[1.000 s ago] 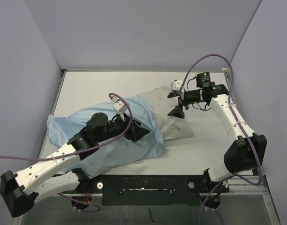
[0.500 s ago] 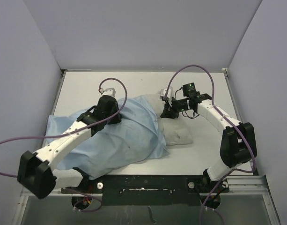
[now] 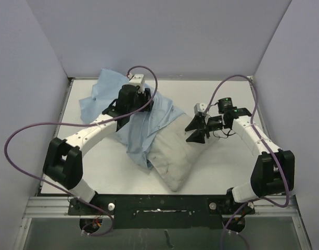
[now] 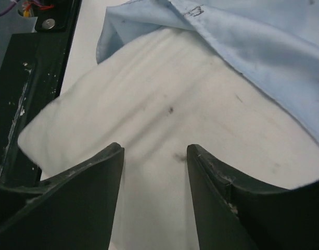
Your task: Put the pillow into the pillowcase
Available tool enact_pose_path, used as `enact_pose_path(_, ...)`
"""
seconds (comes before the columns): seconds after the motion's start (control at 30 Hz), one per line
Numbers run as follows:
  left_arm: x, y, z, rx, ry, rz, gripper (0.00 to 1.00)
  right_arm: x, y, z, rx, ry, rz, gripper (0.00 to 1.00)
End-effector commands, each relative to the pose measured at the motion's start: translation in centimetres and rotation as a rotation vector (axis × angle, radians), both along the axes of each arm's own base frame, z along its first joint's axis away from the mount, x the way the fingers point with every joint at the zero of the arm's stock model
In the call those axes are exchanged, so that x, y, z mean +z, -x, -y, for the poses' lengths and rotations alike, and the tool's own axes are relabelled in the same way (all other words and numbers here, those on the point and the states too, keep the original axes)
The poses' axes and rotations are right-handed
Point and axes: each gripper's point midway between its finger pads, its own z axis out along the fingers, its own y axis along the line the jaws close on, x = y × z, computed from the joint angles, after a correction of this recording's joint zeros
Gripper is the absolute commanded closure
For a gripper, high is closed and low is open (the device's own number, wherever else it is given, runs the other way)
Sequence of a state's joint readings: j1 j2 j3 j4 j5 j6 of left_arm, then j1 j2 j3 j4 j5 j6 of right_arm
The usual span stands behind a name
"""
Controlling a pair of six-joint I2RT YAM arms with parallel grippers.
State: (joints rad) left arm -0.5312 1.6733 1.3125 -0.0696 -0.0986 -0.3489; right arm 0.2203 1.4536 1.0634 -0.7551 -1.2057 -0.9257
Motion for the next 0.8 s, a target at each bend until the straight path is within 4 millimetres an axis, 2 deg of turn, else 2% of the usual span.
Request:
enact_pose_path(0.0,8.0,4.0,-0.4,-0.158,0.079,0.286,0.42,6.0,0.2,2.4,-0.008,-0.139,0.083,0.45)
enact_pose_path(0.1,10.6,7.0,0.1,-0.261,0.121,0.354,0.36,6.7,-1.3,3.6,-0.089,-0.137,0.053,0.41)
enact_pose_path(0.13,11.8,7.5,0.7,-0.291,0.136,0.355,0.35,6.1,-2.2,3.9,-0.134,-0.108,0.032,0.39)
enact_pose_path(0.2,11.4,8.9,2.8,-0.372,0.084,0.301,0.34,4.3,-4.5,4.8,-0.278,-0.027,-0.014,0.32)
enact_pose_path(0.3,9.6,11.2,6.7,-0.533,-0.125,0.315,0.29,2.1,-6.3,6.0,-0.399,0.059,-0.061,0.29)
enact_pose_path(0.43,5.6,12.9,8.6,-0.702,-0.267,0.23,0.27,0.7,-6.8,6.3,-0.42,0.091,-0.119,0.29)
enact_pose_path(0.5,3.7,13.3,8.7,-0.758,-0.317,0.177,0.26,0.0,-7.0,6.4,-0.426,0.1,-0.132,0.28)
enact_pose_path(0.6,1.9,12.3,7.8,-0.724,-0.401,0.129,0.26,-0.8,-7.0,6.2,-0.423,0.111,-0.16,0.28)
enact_pose_path(0.77,0.3,10.0,7.0,-0.629,-0.484,0.089,0.28,-1.8,-7.0,5.8,-0.413,0.138,-0.171,0.28)
